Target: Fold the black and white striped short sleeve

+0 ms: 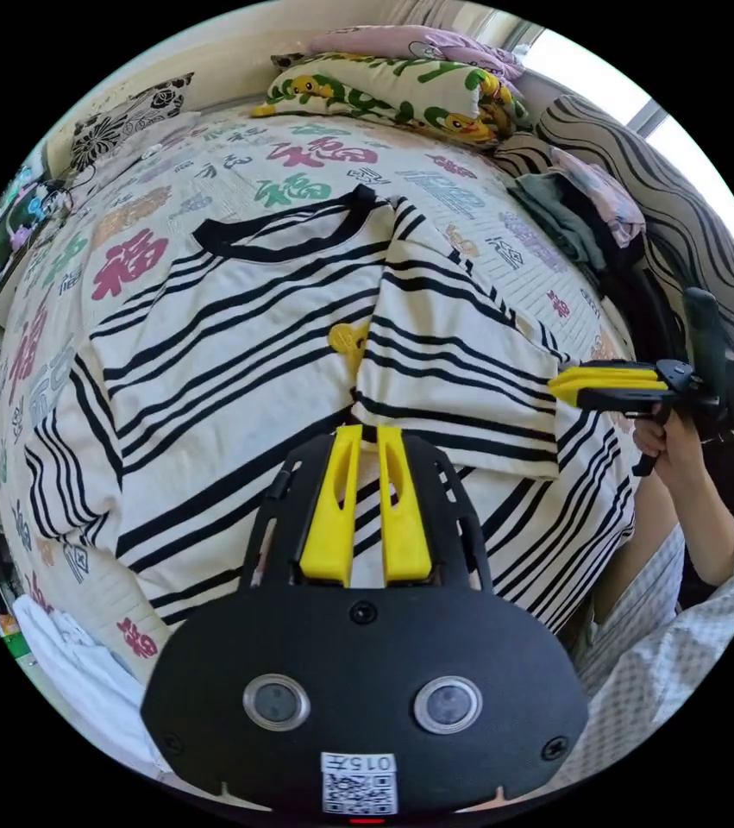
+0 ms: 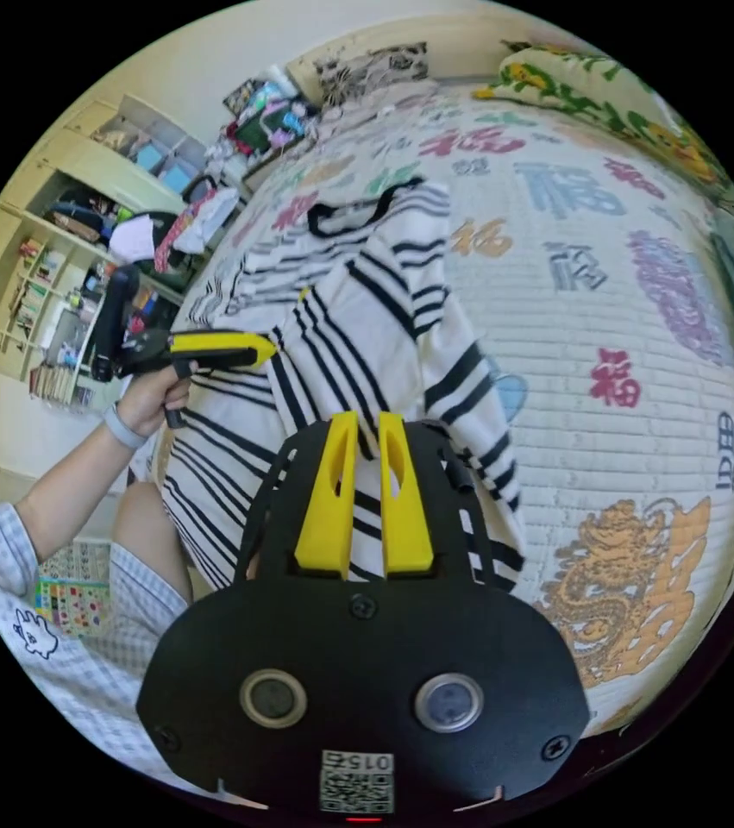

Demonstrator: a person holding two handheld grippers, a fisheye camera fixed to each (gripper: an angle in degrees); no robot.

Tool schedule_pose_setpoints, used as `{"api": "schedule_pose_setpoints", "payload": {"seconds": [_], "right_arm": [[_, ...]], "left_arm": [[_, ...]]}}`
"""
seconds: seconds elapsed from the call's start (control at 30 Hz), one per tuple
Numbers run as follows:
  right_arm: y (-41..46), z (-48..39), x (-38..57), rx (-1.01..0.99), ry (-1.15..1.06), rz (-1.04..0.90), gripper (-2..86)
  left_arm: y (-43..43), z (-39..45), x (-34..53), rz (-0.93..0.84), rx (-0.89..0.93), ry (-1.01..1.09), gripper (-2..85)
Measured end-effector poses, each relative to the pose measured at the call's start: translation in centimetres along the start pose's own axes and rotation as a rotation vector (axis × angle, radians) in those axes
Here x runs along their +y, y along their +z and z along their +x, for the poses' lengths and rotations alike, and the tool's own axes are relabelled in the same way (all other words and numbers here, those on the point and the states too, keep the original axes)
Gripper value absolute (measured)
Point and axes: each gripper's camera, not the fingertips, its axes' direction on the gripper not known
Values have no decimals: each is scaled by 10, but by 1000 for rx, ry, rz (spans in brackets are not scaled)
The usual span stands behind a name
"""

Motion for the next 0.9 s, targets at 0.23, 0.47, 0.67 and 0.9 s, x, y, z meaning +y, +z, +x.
{"api": "schedule_pose_setpoints", "payload": {"seconds": [0.23, 0.47, 0.67, 0.9], "right_arm": [[28, 11, -17, 126, -8, -108, 94], [59, -12, -11, 312, -199, -120, 40], [48, 35, 6, 171, 89, 79, -2], [56, 8, 4, 200, 18, 144, -6]], "left_arm": [[-28, 18, -94, 198, 120, -54, 105], [5, 5, -177, 71, 234, -180, 35], [-14, -8, -181, 156, 343, -273, 18], [-62, -17, -149, 287, 563, -346, 74]]}}
